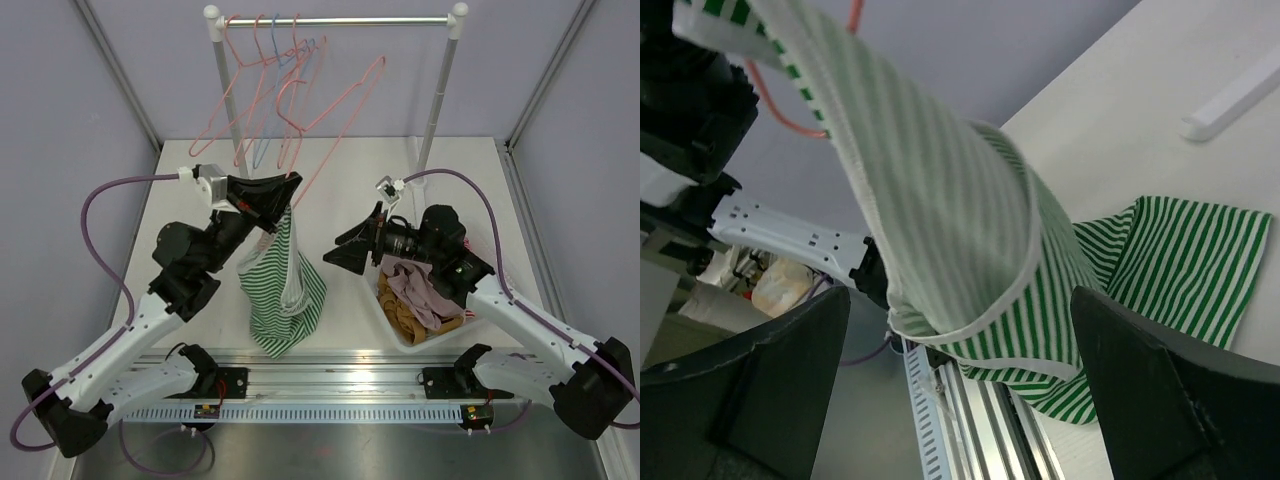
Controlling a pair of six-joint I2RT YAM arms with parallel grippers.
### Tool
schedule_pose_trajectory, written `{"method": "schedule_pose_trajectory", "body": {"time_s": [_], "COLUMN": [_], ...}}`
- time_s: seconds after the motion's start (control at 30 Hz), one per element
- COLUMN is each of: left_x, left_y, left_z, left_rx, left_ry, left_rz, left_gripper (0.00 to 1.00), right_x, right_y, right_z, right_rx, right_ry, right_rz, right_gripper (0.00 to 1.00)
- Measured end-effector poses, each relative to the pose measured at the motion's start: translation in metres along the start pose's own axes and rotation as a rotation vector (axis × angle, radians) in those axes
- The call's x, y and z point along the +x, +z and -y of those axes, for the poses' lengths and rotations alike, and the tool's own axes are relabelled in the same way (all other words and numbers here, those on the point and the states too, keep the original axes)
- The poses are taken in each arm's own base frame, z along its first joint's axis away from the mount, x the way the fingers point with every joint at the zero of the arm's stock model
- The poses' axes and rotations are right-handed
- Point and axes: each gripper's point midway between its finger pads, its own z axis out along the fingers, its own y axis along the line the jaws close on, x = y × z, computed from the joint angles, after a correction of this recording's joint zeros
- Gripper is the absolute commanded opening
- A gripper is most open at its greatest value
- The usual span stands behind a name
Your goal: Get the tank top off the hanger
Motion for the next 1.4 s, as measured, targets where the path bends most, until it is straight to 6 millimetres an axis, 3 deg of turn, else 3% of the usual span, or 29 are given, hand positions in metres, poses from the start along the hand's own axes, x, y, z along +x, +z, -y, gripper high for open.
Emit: {"method": "schedule_pose_trajectory", "body": {"time_s": [0.13, 0.33, 0.43, 0.53, 0.57, 0.7, 0.8, 0.87, 1.0, 1.1, 1.2, 1.23, 1.27, 1.3, 1.33, 1.37, 1.4], "left_x": [0.006, -0.014, -0.021, -0.023, -0.023, -0.020, -0.025, -0.033, -0.053, -0.068, -0.071, -0.069, -0.066, -0.061, -0.055, -0.048, -0.041], "left_y": [0.015, 0.018, 0.019, 0.022, 0.023, 0.027, 0.030, 0.032, 0.034, 0.037, 0.039, 0.039, 0.039, 0.038, 0.036, 0.033, 0.029], "left_z": [0.005, 0.021, 0.027, 0.027, 0.027, 0.020, 0.014, 0.010, 0.006, 0.005, 0.004, 0.003, 0.001, -0.001, -0.004, -0.006, -0.009], "left_rx": [0.029, 0.077, 0.097, 0.095, 0.092, 0.059, 0.022, -0.004, -0.038, -0.048, -0.063, -0.069, -0.076, -0.089, -0.101, -0.112, -0.124], "left_ry": [-0.039, -0.094, -0.113, -0.119, -0.120, -0.118, -0.104, -0.090, -0.060, -0.045, -0.036, -0.034, -0.034, -0.035, -0.036, -0.041, -0.046], "left_rz": [0.023, 0.106, 0.141, 0.159, 0.162, 0.161, 0.171, 0.188, 0.234, 0.266, 0.262, 0.250, 0.237, 0.216, 0.195, 0.178, 0.158], "left_gripper": [0.00, 0.00, 0.00, 0.00, 0.01, 0.05, 0.07, 0.09, 0.08, 0.00, 0.00, 0.00, 0.00, 0.00, 0.00, 0.00, 0.00], "right_x": [0.012, 0.011, 0.017, 0.022, 0.023, 0.031, 0.040, 0.051, 0.095, 0.126, 0.134, 0.133, 0.132, 0.129, 0.125, 0.122, 0.116], "right_y": [0.010, 0.040, 0.060, 0.069, 0.072, 0.081, 0.082, 0.082, 0.080, 0.067, 0.056, 0.052, 0.047, 0.042, 0.037, 0.033, 0.028], "right_z": [-0.012, 0.001, -0.006, -0.019, -0.023, -0.031, -0.021, -0.003, 0.048, 0.084, 0.105, 0.110, 0.112, 0.113, 0.112, 0.110, 0.105], "right_rx": [-0.033, -0.007, -0.032, -0.083, -0.096, -0.116, -0.080, -0.023, 0.139, 0.276, 0.396, 0.432, 0.464, 0.493, 0.513, 0.521, 0.527], "right_ry": [-0.078, -0.143, -0.175, -0.205, -0.208, -0.214, -0.209, -0.194, -0.136, -0.092, -0.067, -0.062, -0.054, -0.043, -0.036, -0.034, -0.030], "right_rz": [-0.020, -0.027, -0.047, -0.044, -0.041, -0.033, -0.012, -0.016, -0.083, -0.143, -0.158, -0.153, -0.151, -0.144, -0.132, -0.126, -0.112], "right_gripper": [0.99, 0.96, 0.72, 0.08, 0.00, 0.00, 0.00, 0.00, 0.00, 0.00, 0.00, 0.07, 0.46, 0.71, 0.88, 0.99, 0.99]}}
